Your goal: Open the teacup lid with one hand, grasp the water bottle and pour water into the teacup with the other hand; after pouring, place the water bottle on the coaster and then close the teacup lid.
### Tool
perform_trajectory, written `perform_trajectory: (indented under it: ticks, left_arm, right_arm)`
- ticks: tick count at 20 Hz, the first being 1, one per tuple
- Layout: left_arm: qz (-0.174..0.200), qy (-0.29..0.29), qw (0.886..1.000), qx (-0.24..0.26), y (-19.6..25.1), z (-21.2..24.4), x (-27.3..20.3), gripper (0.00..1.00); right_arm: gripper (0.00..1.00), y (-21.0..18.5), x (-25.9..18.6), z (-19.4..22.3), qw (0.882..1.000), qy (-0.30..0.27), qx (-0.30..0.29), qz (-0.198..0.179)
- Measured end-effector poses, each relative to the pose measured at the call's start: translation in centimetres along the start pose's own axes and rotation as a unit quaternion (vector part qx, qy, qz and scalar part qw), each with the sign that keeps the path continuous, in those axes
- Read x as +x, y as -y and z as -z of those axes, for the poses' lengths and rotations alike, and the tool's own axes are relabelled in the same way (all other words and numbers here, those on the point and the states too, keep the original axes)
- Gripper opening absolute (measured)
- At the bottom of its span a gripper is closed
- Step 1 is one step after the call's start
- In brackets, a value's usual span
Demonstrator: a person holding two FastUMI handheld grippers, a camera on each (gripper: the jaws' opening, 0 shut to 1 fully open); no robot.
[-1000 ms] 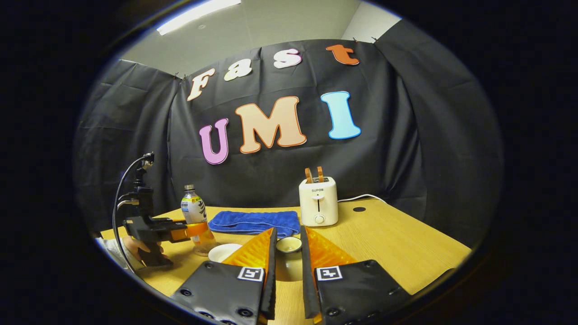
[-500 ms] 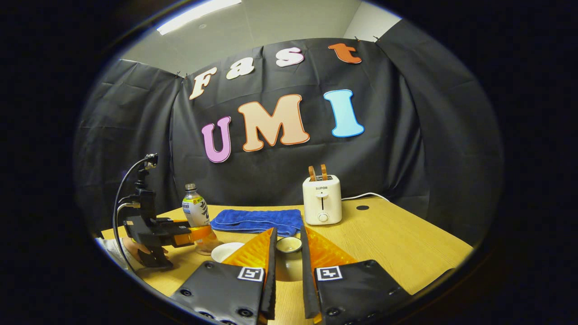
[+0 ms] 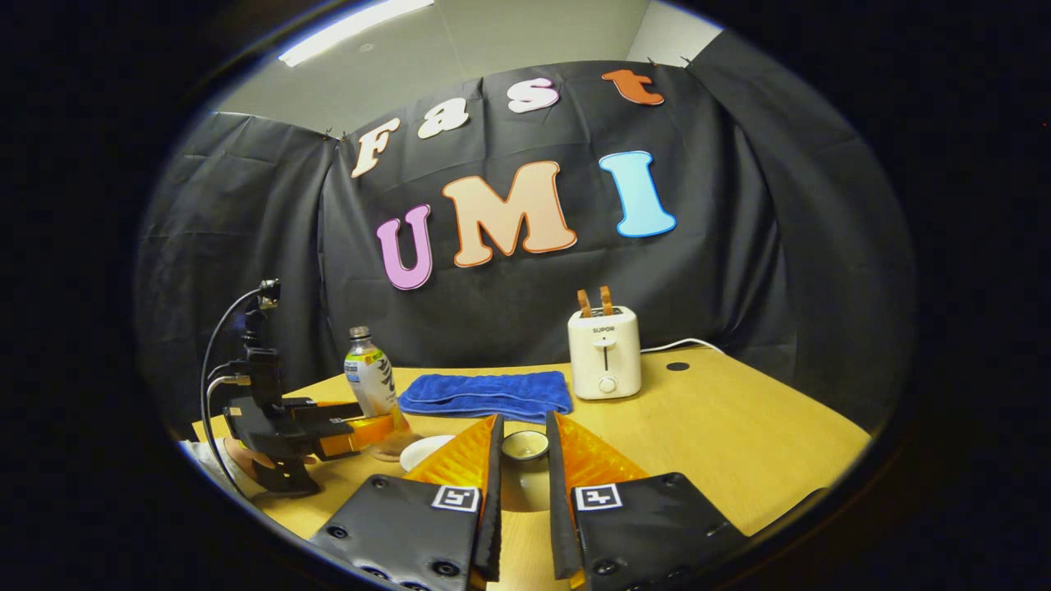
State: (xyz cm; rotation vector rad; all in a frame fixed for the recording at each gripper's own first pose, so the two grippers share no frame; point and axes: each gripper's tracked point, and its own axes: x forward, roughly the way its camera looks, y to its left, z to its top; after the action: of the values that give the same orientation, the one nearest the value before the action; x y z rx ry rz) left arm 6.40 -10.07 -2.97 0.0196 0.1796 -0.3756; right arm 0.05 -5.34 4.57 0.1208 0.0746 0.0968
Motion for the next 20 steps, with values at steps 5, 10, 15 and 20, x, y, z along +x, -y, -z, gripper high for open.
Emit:
perform_trajectory:
  ticks: [5, 10, 15, 20]
  left_arm:
    - [-0.007, 0.013, 1.0, -0.007, -0.2, -0.2, -2.9, 0.89]
    - [-0.002, 0.046, 0.999, 0.002, 0.0, -1.5, -5.7, 0.88]
    - [-0.004, 0.067, 0.998, 0.012, -0.6, -2.0, -7.8, 0.88]
    - [-0.016, 0.082, 0.996, 0.001, -0.9, -2.4, -9.1, 0.88]
  right_arm:
    - [0.28, -3.2, 1.5, 1.7, 1.0, -0.009, -0.012, -0.026]
    - [0.29, -5.5, 3.7, 2.4, 0.999, -0.018, 0.001, -0.044]
    - [0.28, -7.9, 5.9, 2.8, 0.998, -0.016, -0.016, -0.053]
    - [0.28, -9.9, 8.1, 4.3, 0.997, -0.022, -0.04, -0.059]
